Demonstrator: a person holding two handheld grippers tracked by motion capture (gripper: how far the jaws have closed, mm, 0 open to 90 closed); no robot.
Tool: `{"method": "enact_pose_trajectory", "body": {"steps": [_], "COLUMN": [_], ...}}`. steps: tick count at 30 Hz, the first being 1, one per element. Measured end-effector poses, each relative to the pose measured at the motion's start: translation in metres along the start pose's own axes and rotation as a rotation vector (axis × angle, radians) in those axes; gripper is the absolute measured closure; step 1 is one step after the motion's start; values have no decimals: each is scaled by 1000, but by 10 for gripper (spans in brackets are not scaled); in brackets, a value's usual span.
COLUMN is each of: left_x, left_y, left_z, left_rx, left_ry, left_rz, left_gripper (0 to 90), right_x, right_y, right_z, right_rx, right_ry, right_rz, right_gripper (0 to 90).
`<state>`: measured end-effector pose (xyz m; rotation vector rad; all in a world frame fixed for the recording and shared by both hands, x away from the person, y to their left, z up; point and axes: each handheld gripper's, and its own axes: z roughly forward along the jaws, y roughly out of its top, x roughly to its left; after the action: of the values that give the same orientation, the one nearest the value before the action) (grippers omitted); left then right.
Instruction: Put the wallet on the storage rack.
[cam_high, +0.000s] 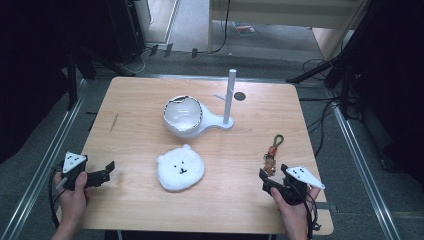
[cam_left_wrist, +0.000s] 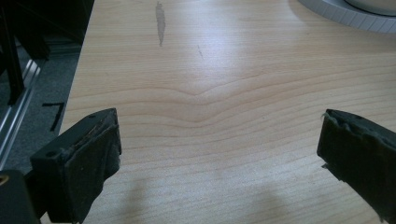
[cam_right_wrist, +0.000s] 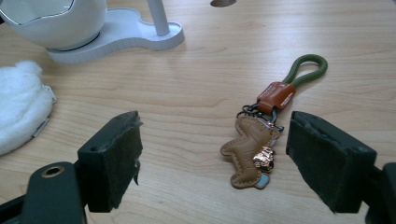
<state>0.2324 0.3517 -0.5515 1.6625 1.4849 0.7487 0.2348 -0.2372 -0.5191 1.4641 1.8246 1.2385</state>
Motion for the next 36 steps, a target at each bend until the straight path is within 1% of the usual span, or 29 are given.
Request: {"method": "enact_pose_trajectory", "body": {"steps": [17, 18, 21, 26, 27, 28, 29, 32, 33, 34, 35, 36], "left_x": [0, 0, 0, 0, 0, 0, 0, 0, 0, 0, 0, 0], "left_y": [0, 0, 0, 0, 0, 0, 0, 0, 0, 0, 0, 0], "left_z": [0, 0, 0, 0, 0, 0, 0, 0, 0, 0, 0, 0], "left_rx": [2, 1, 0, 1, 1, 0, 0, -1, 2, 1, 0, 1], "left_ry": [1, 1, 1, 2, 1, 1, 1, 1, -1, 0, 1, 1], "left_rz": [2, 2, 2, 2, 2, 2, 3, 1, 1, 1, 2, 2], "left_gripper": [4, 4, 4, 4, 4, 4, 4, 4, 4, 4, 4, 4], "right_x": [17, 20, 24, 31, 35, 35, 39, 42, 44, 47, 47, 51], "right_y": [0, 0, 0, 0, 0, 0, 0, 1, 1, 2, 2, 4], "right_z": [11, 13, 15, 19, 22, 22, 25, 28, 29, 31, 31, 33], "right_rx": [25, 32, 39, 49, 56, 56, 65, 74, 78, 85, 85, 88], "right_ry": [33, 36, 45, 57, 64, 64, 71, 74, 76, 75, 75, 88], "right_rz": [-21, -23, -29, -19, -23, -23, -32, -34, -33, -41, -41, -46], "right_gripper": [187, 188, 190, 190, 190, 190, 190, 194, 196, 235, 235, 251]}}
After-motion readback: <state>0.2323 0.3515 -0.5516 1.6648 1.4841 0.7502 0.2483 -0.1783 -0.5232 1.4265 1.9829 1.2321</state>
